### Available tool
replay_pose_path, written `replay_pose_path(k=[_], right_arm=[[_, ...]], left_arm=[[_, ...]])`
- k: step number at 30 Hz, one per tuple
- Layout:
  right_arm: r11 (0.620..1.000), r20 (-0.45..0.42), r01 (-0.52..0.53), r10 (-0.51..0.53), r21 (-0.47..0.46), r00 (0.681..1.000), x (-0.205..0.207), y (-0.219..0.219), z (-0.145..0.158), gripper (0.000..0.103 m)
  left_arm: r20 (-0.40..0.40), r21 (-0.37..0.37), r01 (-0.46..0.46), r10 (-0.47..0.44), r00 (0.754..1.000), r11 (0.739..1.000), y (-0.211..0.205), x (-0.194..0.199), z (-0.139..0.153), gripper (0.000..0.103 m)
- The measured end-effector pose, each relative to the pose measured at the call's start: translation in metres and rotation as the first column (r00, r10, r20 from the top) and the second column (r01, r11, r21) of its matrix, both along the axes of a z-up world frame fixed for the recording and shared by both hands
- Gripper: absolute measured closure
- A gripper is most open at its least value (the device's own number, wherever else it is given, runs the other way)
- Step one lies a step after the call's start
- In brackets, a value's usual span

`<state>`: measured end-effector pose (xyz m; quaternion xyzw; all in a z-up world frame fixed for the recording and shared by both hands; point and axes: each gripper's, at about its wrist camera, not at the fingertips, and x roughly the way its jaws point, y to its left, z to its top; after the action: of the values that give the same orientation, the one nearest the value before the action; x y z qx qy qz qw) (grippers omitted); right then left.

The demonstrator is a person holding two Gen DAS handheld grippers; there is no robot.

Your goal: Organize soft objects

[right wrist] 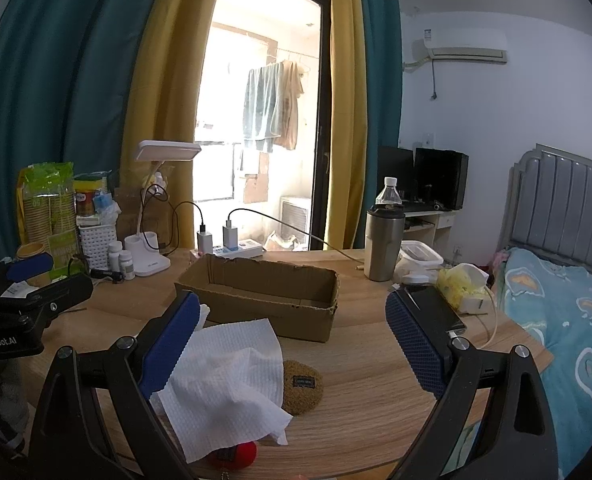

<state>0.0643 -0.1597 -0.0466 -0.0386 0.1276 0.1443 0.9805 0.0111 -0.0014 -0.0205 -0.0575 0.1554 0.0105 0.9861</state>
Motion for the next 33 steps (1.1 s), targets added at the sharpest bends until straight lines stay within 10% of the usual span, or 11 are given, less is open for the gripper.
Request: replay_pose_path(k=[33], right_arm=[[0.998, -0.081, -0.061, 0.059, -0.015, 0.995, 0.017, 0.014, -0.025, 0.007]], left_arm=[[-0.021, -0.012, -0.010, 0.010, 1.000, 1.000, 0.007, 0.002, -0.010, 0.001]])
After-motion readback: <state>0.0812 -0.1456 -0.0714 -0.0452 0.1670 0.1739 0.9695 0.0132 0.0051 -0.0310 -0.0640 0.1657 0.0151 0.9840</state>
